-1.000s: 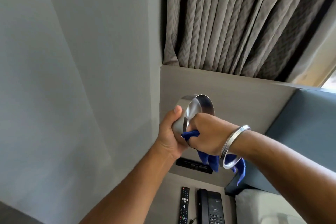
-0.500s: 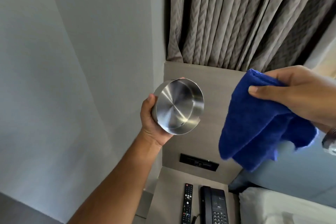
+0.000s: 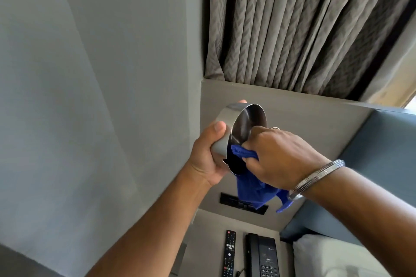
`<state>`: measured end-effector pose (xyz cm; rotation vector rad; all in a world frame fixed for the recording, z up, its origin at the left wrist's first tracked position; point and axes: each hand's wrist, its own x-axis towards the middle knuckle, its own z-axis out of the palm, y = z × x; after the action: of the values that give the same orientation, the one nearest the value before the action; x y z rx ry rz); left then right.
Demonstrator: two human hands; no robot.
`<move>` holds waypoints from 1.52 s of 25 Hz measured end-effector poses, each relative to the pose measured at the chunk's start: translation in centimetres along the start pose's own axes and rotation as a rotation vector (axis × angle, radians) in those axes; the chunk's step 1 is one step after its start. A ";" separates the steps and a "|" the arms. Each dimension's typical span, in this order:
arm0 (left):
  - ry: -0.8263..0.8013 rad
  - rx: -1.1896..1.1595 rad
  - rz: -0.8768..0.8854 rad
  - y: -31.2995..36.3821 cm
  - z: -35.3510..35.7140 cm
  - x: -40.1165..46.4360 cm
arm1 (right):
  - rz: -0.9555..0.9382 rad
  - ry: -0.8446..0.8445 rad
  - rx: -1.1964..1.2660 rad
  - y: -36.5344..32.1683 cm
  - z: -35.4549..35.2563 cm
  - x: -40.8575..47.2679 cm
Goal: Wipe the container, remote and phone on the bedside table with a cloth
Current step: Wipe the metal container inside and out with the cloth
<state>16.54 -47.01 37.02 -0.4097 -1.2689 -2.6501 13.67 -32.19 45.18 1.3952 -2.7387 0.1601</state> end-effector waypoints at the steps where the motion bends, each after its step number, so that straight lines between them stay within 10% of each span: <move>1: 0.007 -0.001 -0.004 -0.1 0.1 0.1 | 0.026 -0.017 0.062 0.1 -0.1 0.1; 8: 0.110 -0.018 -0.026 -1.0 1.0 -0.4 | 0.037 -0.277 0.415 0.2 -0.4 0.3; 11: 0.096 -0.031 -0.065 -1.5 1.4 -0.3 | 0.038 -0.285 0.206 0.6 -0.3 -0.3; 18: 0.045 -0.016 -0.050 -1.4 0.5 -0.4 | 0.094 0.281 -0.350 2.4 -3.0 -1.9; 25: 0.438 -0.140 -0.053 -3.0 -1.5 -1.0 | 0.322 0.496 -0.139 6.0 -3.8 -2.2; 30: 0.360 -0.262 -0.059 -3.8 -1.8 -2.5 | 0.264 0.752 0.070 5.0 -4.1 -1.5; 38: 0.195 -0.139 -0.057 -3.2 -0.1 -3.3 | -0.027 0.178 0.155 1.0 1.2 -2.9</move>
<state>18.75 -44.98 33.54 -0.1296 -1.0580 -2.7560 14.59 -29.44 43.65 1.3780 -2.6080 0.4806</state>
